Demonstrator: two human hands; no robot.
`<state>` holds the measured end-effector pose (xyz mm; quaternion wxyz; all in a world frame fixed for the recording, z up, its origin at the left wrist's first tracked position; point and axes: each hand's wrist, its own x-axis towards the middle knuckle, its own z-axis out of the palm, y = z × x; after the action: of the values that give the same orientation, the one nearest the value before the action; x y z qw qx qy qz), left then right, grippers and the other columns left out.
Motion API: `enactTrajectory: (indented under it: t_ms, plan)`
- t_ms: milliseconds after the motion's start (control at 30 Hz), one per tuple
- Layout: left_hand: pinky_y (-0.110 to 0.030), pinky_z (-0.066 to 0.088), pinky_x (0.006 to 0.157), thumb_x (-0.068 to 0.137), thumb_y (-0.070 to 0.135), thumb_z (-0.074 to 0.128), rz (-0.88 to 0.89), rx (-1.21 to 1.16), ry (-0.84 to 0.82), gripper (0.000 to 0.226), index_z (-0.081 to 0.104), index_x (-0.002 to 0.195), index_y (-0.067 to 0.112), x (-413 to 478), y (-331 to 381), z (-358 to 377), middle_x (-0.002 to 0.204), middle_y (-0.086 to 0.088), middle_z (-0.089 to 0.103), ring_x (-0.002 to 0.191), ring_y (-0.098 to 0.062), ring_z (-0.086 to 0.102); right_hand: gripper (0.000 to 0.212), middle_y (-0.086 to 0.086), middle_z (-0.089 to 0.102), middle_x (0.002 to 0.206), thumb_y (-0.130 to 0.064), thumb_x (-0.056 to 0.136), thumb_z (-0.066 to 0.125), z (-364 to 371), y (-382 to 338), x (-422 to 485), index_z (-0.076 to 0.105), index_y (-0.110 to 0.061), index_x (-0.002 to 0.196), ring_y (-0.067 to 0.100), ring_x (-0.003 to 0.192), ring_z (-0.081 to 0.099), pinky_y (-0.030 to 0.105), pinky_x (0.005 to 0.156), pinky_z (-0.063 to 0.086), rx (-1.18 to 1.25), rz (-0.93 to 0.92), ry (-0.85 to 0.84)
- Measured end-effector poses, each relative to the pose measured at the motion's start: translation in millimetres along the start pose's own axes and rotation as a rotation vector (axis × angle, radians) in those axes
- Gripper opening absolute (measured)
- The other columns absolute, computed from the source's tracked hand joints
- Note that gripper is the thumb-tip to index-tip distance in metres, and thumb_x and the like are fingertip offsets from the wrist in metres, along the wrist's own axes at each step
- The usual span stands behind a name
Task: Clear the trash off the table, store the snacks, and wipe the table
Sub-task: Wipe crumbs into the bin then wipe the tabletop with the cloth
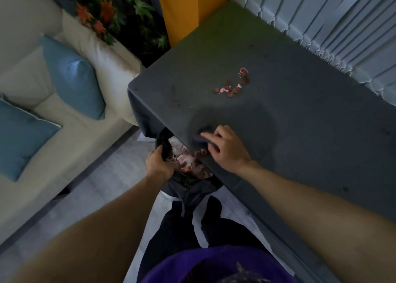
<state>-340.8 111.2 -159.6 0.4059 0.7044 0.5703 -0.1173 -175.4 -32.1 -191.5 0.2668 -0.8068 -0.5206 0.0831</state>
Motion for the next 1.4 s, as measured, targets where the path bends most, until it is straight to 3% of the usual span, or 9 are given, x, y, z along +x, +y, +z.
enactTrajectory:
  t_ms: [67,167,500,633,733,967,1133,1233,1400]
  plan:
    - [-0.040,0.038,0.113,0.086,0.004,0.059,0.000,0.018,0.013,0.074,0.030,0.154,0.015,-5.2,0.4,2.4,0.149,-0.013,0.039,0.137,-0.033,0.038,0.037,0.008,0.052,0.091,-0.019,0.088,0.059,-6.2,9.4,-1.3,0.068,-0.016,0.123,0.032,0.086,0.050,0.043,0.073,0.046,-0.083,0.220,0.163]
    - [-0.039,0.038,0.108,0.088,0.010,0.061,0.007,0.060,0.034,0.073,0.030,0.153,0.015,-12.9,2.4,5.1,0.147,-0.012,0.039,0.134,-0.033,0.040,0.039,0.008,0.053,0.098,-0.021,0.090,0.060,-13.0,19.4,-10.0,0.064,-0.019,0.128,0.034,0.094,0.049,0.049,0.078,0.046,-0.167,0.427,0.136]
    - [-0.039,0.038,0.107,0.087,0.021,0.070,0.000,0.084,0.045,0.077,0.030,0.153,0.015,-21.7,8.5,11.9,0.145,-0.012,0.037,0.131,-0.033,0.043,0.041,0.010,0.049,0.089,-0.014,0.091,0.057,9.1,-18.1,-34.8,0.062,-0.005,0.130,0.028,0.087,0.050,0.035,0.072,0.046,0.101,-0.119,-0.112]
    - [-0.040,0.037,0.108,0.090,0.016,0.063,0.001,0.078,0.049,0.071,0.030,0.153,0.016,-24.4,9.8,9.9,0.148,-0.011,0.035,0.132,-0.034,0.042,0.039,0.010,0.049,0.089,-0.015,0.091,0.058,-3.9,-3.6,-25.5,0.064,-0.009,0.129,0.030,0.085,0.048,0.041,0.070,0.047,0.010,0.130,0.135]
    - [-0.039,0.039,0.107,0.090,0.015,0.063,0.004,0.087,0.054,0.071,0.030,0.153,0.016,-24.5,11.1,8.8,0.149,-0.011,0.035,0.132,-0.033,0.043,0.044,0.010,0.050,0.095,-0.014,0.091,0.061,-5.6,4.8,-25.8,0.060,-0.011,0.134,0.031,0.092,0.047,0.046,0.074,0.050,-0.041,0.322,0.125]
    - [-0.039,0.044,0.100,0.086,0.021,0.071,-0.006,0.072,0.060,0.069,0.039,0.147,0.017,-22.1,12.8,9.2,0.142,-0.011,0.041,0.124,-0.033,0.049,0.044,0.007,0.048,0.090,-0.017,0.089,0.053,15.6,-22.4,-44.0,0.062,-0.007,0.131,0.027,0.087,0.048,0.034,0.072,0.048,0.082,-0.082,-0.110]
    - [-0.043,0.044,0.104,0.084,0.027,0.073,-0.001,0.085,0.077,0.062,0.046,0.140,0.019,-20.1,14.9,7.2,0.137,-0.009,0.043,0.120,-0.032,0.051,0.039,0.009,0.048,0.095,-0.018,0.093,0.058,-0.5,-1.5,-25.3,0.062,-0.012,0.131,0.031,0.091,0.045,0.045,0.076,0.048,-0.027,0.146,0.065]
    - [-0.045,0.042,0.106,0.083,0.032,0.075,-0.004,0.074,0.077,0.065,0.045,0.140,0.020,-18.0,15.6,5.7,0.138,-0.008,0.042,0.121,-0.032,0.051,0.036,0.007,0.046,0.108,-0.022,0.092,0.061,-3.2,3.6,-18.5,0.063,-0.018,0.128,0.030,0.099,0.043,0.048,0.082,0.049,-0.096,0.284,0.023]
    - [-0.045,0.042,0.107,0.086,0.026,0.071,-0.006,0.048,0.049,0.069,0.040,0.146,0.018,-9.6,16.4,0.5,0.142,-0.010,0.040,0.126,-0.034,0.047,0.030,0.011,0.047,0.111,-0.013,0.088,0.059,3.6,-7.2,-21.0,0.062,-0.011,0.118,0.030,0.104,0.047,0.042,0.086,0.049,0.044,0.009,-0.181]
